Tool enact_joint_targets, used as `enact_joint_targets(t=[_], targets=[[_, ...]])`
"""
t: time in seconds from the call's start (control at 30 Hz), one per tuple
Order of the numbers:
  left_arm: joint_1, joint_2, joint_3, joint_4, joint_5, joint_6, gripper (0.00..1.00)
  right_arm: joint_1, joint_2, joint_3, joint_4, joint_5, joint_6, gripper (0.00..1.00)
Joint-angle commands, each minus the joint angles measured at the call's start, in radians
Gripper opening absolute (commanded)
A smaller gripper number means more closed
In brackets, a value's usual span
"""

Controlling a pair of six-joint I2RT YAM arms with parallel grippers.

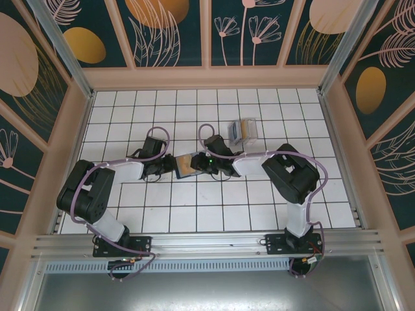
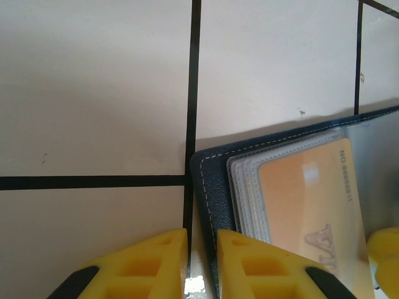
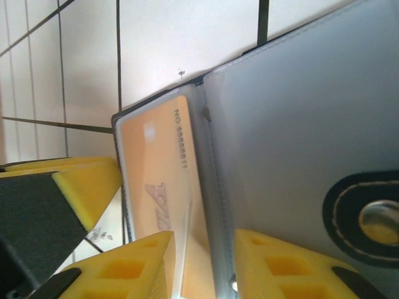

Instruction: Put the credit cards into the card holder

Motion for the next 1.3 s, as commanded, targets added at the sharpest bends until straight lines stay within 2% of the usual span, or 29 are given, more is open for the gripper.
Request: enact_joint_targets(t=[0.0, 0.27, 0.43, 0.6, 0.73, 0.9, 1.0, 1.1, 1.27], targets=[[-0.001, -0.023, -0.025, -0.029, 0.001, -0.002, 0.22, -0.006, 0.016, 0.043, -0.08, 0.025, -0.079, 0.28], [0.001, -0.032, -0.037, -0.017, 0.018, -0.038, 0.22, 0.017, 0.069, 0.092, -0.036, -0.067, -0.093, 0.24], [0.003, -0.08, -0.05, -0.051, -0.002, -0.048, 0.23, 0.007, -0.031, 0.128, -0.194, 0.065, -0.24, 0.26], [0.002, -0.137, -0.083, -0.082, 0.01, -0.053, 0.27, -0.001, -0.084, 0.188, -0.432, 0.356, -0.403, 0.37], [0.003, -0.174, -0.102, -0.079, 0.022, -0.065, 0.29, -0.001, -0.064, 0.238, -0.544, 0.491, -0.468, 0.43], [0.003, -0.158, -0.097, -0.084, 0.033, -0.061, 0.29, 0.001, 0.003, 0.308, -0.631, 0.56, -0.502, 0.47], [0.003, -0.141, -0.098, -0.077, 0.036, -0.056, 0.29, 0.011, 0.033, 0.331, -0.645, 0.561, -0.519, 0.49], [0.003, -0.141, -0.101, -0.076, 0.036, -0.056, 0.3, 0.026, 0.063, 0.36, -0.669, 0.563, -0.524, 0.57], [0.002, -0.127, -0.098, -0.069, 0.042, -0.055, 0.3, 0.046, 0.106, 0.396, -0.664, 0.536, -0.527, 0.59]])
